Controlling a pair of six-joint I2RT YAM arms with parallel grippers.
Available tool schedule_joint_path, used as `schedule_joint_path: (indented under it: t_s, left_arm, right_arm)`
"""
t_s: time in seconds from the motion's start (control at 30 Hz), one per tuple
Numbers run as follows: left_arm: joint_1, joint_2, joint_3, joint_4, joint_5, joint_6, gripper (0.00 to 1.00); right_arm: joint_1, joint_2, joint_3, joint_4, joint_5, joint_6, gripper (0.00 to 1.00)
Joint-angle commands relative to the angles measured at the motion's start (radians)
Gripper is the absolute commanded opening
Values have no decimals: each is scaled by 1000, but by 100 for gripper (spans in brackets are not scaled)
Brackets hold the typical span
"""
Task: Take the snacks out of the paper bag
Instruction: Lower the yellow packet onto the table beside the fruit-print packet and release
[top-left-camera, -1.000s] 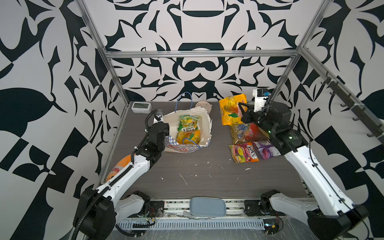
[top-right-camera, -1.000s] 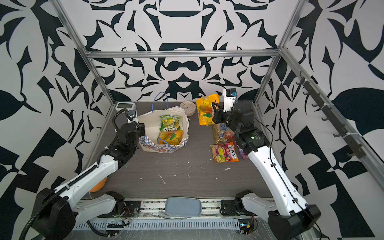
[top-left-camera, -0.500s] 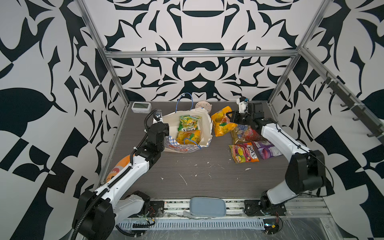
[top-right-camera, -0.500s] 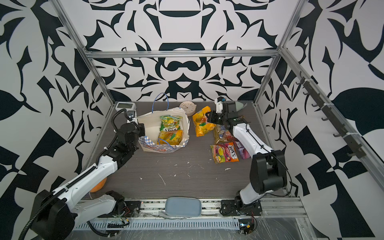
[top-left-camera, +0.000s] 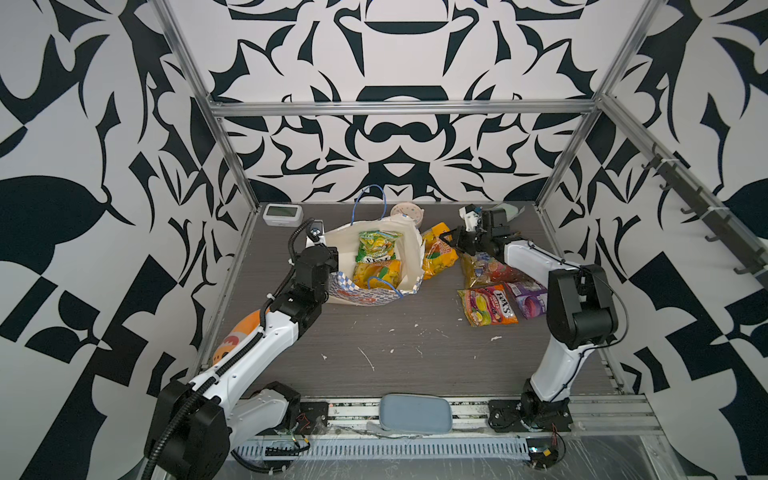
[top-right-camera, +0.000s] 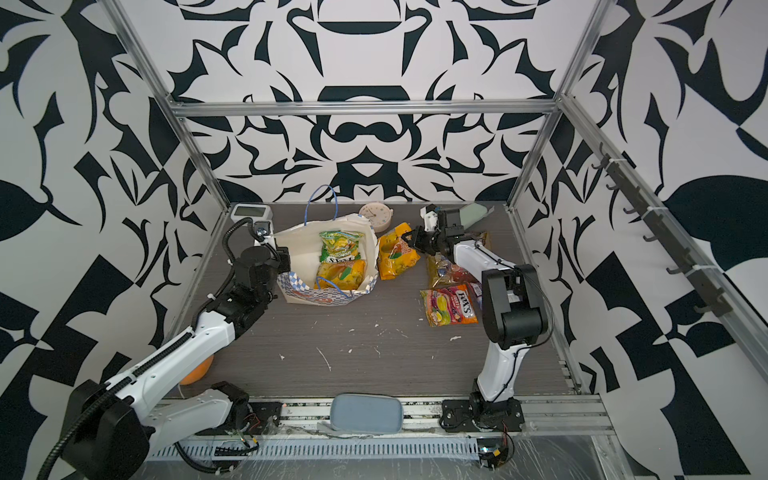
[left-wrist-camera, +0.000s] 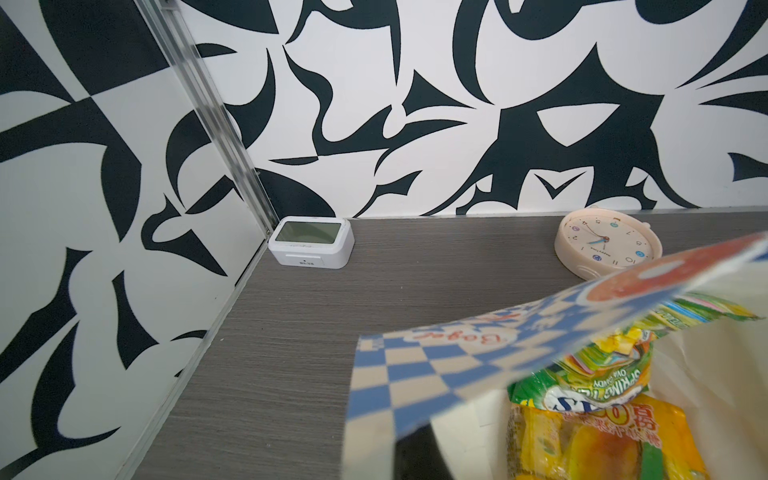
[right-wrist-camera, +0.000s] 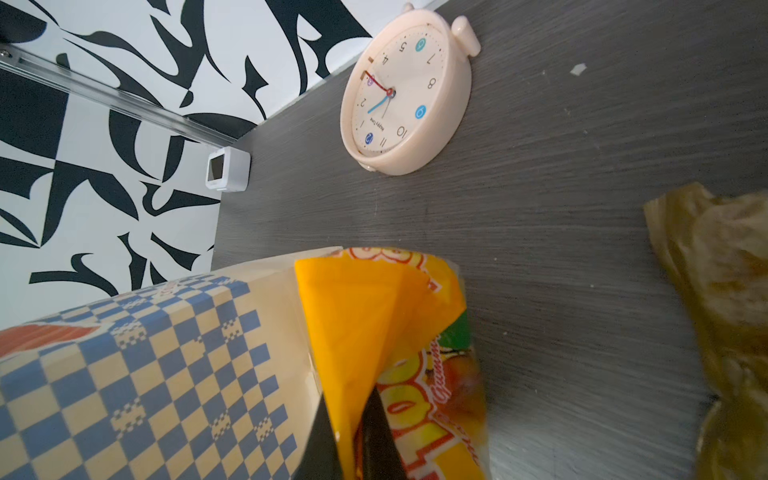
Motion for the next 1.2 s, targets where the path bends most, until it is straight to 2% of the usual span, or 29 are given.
schedule_joint_path:
  t_s: [0.0, 0.07, 0.27, 0.47, 0.77, 1.17]
  left_arm:
    - [7, -27, 7, 18, -14, -16, 0]
    - [8, -40, -4, 29, -18, -9, 0]
    - [8, -45, -12, 39, -25, -1, 0]
    - [7, -53, -23, 41, -34, -13, 0]
    - [7, -56, -30, 45, -32, -15, 0]
    - [8, -60, -29, 35, -25, -18, 0]
  right_arm:
    - [-8, -43, 56, 69, 7, -7, 0]
    - [-10, -42, 67, 5, 57, -58, 0]
    - [-14, 8, 117, -125, 95, -125, 0]
    - [-15, 7, 132, -185, 160, -171, 19]
    - [-20, -18, 139, -236, 222, -205, 27]
    - [-22, -45, 208, -389, 321, -242, 37]
